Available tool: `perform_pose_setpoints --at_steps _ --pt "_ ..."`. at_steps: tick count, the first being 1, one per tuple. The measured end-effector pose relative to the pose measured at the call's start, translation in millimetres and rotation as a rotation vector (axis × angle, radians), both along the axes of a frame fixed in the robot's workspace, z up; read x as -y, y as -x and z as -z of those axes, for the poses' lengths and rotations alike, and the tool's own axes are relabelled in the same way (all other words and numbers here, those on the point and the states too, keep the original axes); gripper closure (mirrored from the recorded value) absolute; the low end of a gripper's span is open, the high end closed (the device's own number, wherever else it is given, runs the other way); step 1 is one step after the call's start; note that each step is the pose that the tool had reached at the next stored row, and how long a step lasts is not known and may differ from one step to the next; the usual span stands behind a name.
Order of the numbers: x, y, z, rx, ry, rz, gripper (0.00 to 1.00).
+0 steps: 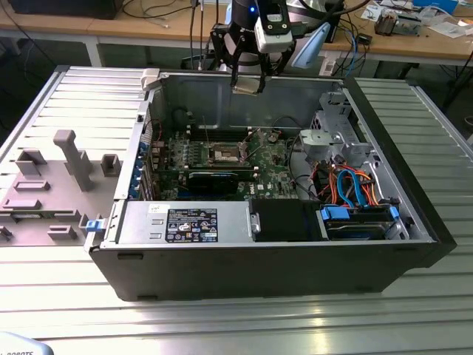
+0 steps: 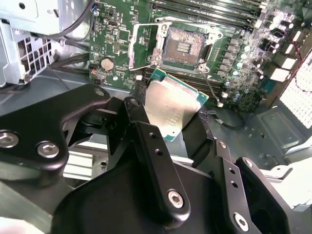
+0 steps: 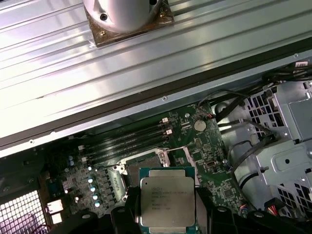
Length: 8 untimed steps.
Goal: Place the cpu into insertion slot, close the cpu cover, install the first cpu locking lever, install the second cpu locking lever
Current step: 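Place the cpu into insertion slot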
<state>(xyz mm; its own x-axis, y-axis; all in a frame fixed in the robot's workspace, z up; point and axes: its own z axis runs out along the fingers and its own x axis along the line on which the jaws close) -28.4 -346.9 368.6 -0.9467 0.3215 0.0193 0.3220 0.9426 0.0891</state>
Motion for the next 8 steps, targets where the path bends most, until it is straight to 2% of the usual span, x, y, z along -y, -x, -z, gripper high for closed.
perform_pose_setpoints --at_steps 8 --pt "0.0 0.0 0.0 0.0000 0.0001 0.006 0.46"
